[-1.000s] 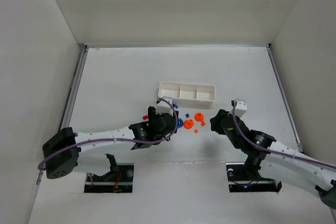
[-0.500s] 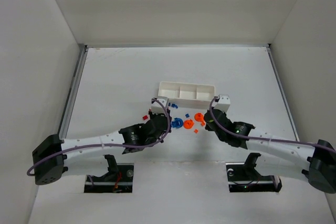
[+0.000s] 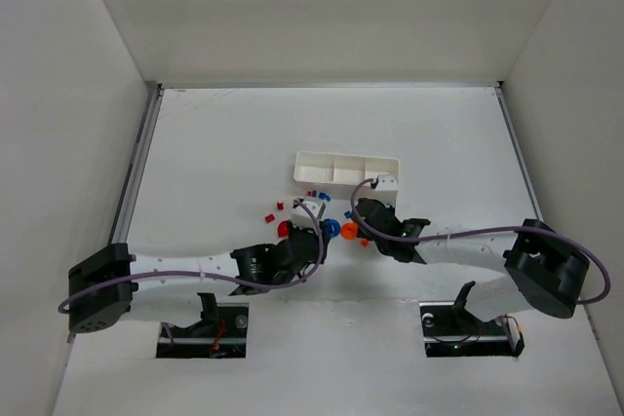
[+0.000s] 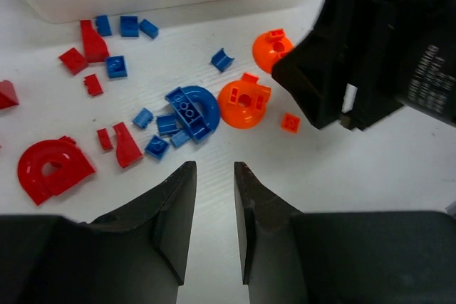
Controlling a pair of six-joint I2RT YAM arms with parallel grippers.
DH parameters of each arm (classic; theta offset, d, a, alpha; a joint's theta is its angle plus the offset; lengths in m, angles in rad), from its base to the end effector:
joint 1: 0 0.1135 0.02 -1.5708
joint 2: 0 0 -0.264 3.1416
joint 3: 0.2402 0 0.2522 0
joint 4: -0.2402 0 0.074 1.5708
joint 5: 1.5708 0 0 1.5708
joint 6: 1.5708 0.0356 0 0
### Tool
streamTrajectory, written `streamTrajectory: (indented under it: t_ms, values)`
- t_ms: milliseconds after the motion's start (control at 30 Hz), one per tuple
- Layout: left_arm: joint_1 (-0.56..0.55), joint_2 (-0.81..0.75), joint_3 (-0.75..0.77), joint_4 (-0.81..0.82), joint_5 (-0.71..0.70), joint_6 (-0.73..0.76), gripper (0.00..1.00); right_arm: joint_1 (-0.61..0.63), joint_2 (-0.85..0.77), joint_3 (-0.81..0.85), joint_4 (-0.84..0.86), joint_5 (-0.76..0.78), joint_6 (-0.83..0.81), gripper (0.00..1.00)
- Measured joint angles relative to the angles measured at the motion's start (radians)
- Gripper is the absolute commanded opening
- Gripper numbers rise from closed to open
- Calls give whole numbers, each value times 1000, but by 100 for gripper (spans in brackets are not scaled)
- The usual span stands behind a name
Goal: Sort the legos into containers by color
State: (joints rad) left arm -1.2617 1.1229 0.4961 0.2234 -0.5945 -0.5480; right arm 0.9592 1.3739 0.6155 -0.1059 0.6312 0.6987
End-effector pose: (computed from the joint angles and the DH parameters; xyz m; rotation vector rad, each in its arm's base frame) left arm 0.0903 -0.2173 0.2157 0.3059 1.9294 -0.6320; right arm 0.1631 0.1960 0.1693 -0.0233 2.2343 0.1136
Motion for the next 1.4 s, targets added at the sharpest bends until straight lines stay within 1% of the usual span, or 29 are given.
streamTrajectory:
  t_ms: [200,400,667,767,967,1133,1300,1400]
  values:
    - [-56,59,-4,82,7,9,28,-24,53,24,41,21,-14,48]
    - [-92,112,-4,121,12,18,30,-51,116,44,85,29,-22,42]
    - [-94,127,-4,144,14,29,33,-77,153,45,127,44,-29,41]
    - [-94,137,-4,151,15,34,37,-82,154,45,138,45,-29,41]
    - [-94,183,-3,155,19,43,44,-99,204,61,166,65,-38,30]
    - [-93,203,-2,174,19,54,48,-101,212,62,188,68,-38,12]
    - [-87,239,12,208,19,78,50,-101,204,55,197,68,-33,10]
    - [-79,276,31,223,20,101,50,-101,154,33,191,70,-32,10]
